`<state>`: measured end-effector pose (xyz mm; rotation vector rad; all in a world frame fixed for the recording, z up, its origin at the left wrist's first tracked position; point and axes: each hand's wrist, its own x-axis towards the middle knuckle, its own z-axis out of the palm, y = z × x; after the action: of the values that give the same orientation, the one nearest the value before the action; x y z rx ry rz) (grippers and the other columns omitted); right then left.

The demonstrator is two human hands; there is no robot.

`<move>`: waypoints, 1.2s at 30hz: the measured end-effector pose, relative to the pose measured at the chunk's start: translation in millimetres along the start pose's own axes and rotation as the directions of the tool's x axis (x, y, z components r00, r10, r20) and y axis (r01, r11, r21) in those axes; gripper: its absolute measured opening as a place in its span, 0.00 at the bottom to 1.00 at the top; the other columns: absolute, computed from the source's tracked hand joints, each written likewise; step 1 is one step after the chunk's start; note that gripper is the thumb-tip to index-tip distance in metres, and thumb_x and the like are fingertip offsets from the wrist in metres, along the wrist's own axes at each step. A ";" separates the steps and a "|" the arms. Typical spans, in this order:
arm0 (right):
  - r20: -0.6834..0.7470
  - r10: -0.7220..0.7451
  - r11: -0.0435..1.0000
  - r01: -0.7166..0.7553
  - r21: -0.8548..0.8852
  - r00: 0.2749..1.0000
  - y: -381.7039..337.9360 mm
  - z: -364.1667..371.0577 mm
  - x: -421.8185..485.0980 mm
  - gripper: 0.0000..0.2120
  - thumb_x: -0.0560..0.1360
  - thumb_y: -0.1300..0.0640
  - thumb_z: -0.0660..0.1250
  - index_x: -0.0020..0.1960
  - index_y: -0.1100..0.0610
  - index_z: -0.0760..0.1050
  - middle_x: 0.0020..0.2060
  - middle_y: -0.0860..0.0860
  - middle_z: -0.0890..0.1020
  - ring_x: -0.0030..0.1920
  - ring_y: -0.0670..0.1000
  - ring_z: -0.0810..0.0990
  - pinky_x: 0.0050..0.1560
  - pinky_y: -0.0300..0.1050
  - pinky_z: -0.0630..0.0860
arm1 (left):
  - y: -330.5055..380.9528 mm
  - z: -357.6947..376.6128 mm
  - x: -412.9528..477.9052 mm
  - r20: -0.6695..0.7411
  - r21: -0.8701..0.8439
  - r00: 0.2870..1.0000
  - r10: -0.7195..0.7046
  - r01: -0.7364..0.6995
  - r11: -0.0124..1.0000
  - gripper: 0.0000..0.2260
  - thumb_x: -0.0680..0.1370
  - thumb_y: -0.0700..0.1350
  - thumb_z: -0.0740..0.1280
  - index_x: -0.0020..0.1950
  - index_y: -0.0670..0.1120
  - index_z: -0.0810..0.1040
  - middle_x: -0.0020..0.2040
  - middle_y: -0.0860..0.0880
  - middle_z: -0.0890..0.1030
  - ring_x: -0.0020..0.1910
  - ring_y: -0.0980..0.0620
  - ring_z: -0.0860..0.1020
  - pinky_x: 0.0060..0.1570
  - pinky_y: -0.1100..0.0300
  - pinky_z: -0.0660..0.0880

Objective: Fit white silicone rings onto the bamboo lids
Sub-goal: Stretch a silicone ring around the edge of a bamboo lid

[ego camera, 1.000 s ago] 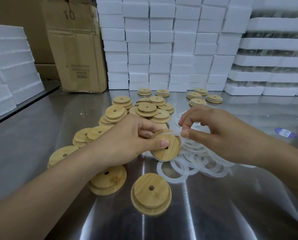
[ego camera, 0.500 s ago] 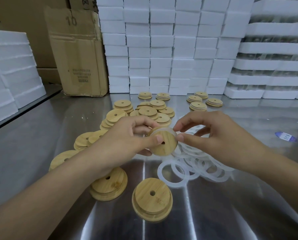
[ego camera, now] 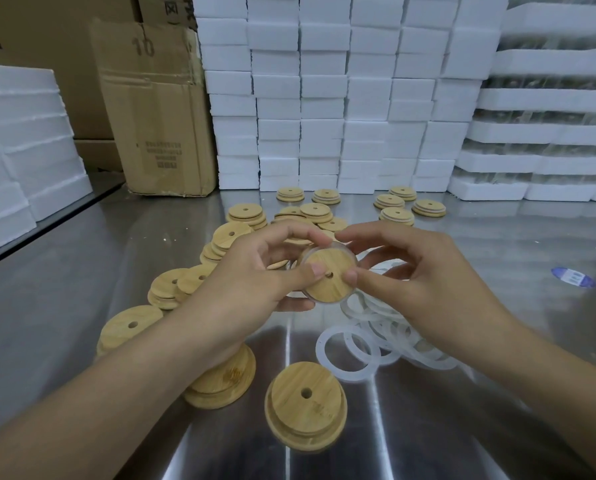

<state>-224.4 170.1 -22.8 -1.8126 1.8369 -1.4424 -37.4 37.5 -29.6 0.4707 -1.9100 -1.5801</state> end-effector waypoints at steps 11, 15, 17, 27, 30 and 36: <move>-0.094 -0.015 0.999 0.012 -0.032 0.995 -1.9 -0.4 -0.8 0.07 0.73 0.52 0.79 0.47 0.41 0.86 0.51 0.42 0.85 0.56 0.46 0.82 0.53 0.52 0.81 | 1.5 4.9 -2.2 -0.024 0.095 0.995 0.100 -0.098 0.991 0.10 0.79 0.39 0.76 0.54 0.53 0.89 0.56 0.54 0.88 0.49 0.46 0.88 0.48 0.53 0.85; -0.056 0.050 0.994 -0.055 -0.095 0.997 0.2 -7.8 3.8 0.07 0.71 0.44 0.78 0.42 0.45 0.85 0.50 0.43 0.85 0.54 0.45 0.83 0.53 0.51 0.81 | -0.4 5.9 -1.5 -0.038 0.110 0.994 0.099 -0.094 0.989 0.10 0.79 0.39 0.76 0.53 0.54 0.89 0.56 0.54 0.88 0.49 0.45 0.88 0.46 0.57 0.85; -0.013 0.065 0.992 -0.066 -0.109 0.998 1.6 -13.8 6.1 0.08 0.72 0.43 0.78 0.42 0.47 0.85 0.50 0.43 0.85 0.54 0.44 0.83 0.52 0.46 0.81 | -0.7 4.0 -0.3 -0.053 0.109 0.993 0.102 -0.096 0.989 0.10 0.79 0.39 0.76 0.52 0.55 0.89 0.55 0.53 0.88 0.48 0.47 0.88 0.45 0.59 0.84; 0.060 -0.008 1.000 0.009 -0.018 0.998 2.8 -14.0 6.2 0.10 0.75 0.54 0.79 0.53 0.44 0.84 0.55 0.41 0.85 0.57 0.46 0.83 0.49 0.42 0.82 | 3.1 -0.6 -0.3 -0.014 0.112 0.996 0.092 -0.090 0.990 0.10 0.80 0.40 0.76 0.52 0.57 0.89 0.54 0.55 0.88 0.49 0.51 0.88 0.45 0.59 0.84; 0.081 -0.036 0.999 0.036 -0.002 0.996 1.9 -11.8 5.3 0.15 0.75 0.56 0.79 0.57 0.39 0.85 0.56 0.40 0.85 0.60 0.47 0.82 0.50 0.39 0.81 | 3.0 3.1 -1.2 -0.007 0.118 0.995 0.098 -0.096 0.988 0.10 0.80 0.40 0.76 0.53 0.56 0.89 0.55 0.55 0.88 0.49 0.50 0.88 0.44 0.60 0.83; -0.008 -0.007 1.000 0.007 0.006 1.000 3.9 -13.9 7.5 0.03 0.73 0.53 0.79 0.46 0.45 0.87 0.51 0.46 0.86 0.55 0.49 0.84 0.46 0.43 0.83 | 0.9 4.4 -0.5 -0.060 0.105 0.993 0.107 -0.100 0.989 0.11 0.79 0.39 0.76 0.53 0.56 0.89 0.55 0.54 0.88 0.48 0.48 0.88 0.43 0.61 0.82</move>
<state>-238.7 169.8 -14.9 -1.8150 1.8297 -1.4574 -39.7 41.3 -29.2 0.4530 -1.9404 -1.3898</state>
